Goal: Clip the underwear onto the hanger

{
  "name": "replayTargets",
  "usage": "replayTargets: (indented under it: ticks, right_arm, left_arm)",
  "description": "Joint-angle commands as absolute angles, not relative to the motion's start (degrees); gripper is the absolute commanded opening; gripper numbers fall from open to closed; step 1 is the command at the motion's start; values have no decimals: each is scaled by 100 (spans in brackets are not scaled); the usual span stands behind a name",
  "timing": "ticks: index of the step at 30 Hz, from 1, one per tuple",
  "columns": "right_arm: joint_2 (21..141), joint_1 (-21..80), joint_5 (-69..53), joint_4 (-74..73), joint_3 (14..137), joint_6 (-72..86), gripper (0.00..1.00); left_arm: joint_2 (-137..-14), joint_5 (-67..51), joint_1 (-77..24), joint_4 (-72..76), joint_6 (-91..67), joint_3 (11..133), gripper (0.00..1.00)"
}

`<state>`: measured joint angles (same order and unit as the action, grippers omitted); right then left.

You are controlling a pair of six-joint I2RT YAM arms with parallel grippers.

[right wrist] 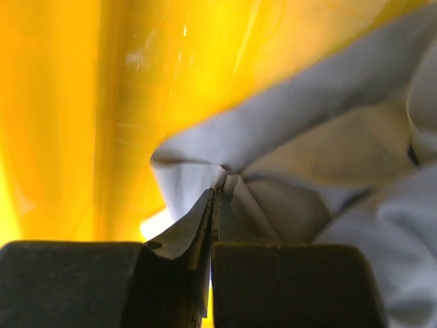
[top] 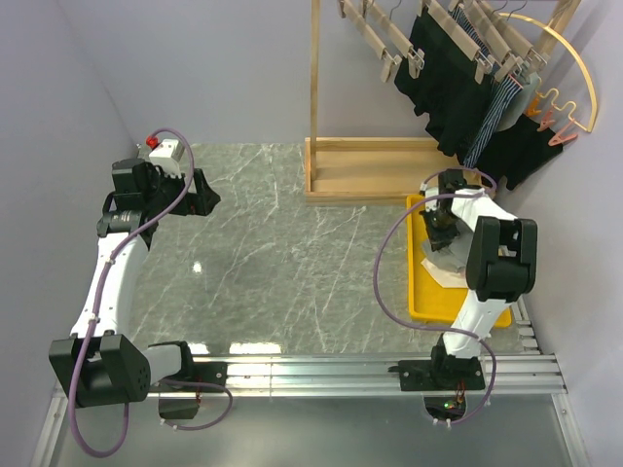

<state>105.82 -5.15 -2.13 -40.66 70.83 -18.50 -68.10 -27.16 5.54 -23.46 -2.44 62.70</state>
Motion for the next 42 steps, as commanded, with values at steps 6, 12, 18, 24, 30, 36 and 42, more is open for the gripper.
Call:
replayTargets:
  ticks: [6,12,18,24,30,36,42]
  right_arm:
    - [8922,-896,-1079,-5079,7803,-1890,0]
    - [8429,-634,-2256,-5484,7946,-1635,0]
    - [8279,279,-3382,-4923,7595,-889,0]
    - [8778,1765,-3516,-3245,7084,263,0]
    - [9937,2908,-3322,-2128,7479,1089,0]
    - [11142,3646,-3147,-1197,8331,2020,0]
    - [11813,3719,-3517,-1965,9632,1884,54]
  left_arm:
    - [-6785,-2804,545,-2294,-193,6381,99]
    - [-6934,-2821,545,-2364,-237,6530,99]
    - [-6952,-2830,545,-2390,-343,6627,99]
    - [-7136,-3006,545,-2513,-606,6688,99]
    - [-7339,-3076,563,-2531,-826,6636,99]
    - [-7593,-3304,746,-2628,-1037,6653,99]
    - [-7857,-3665,1089,-2584,-1231,6496,99]
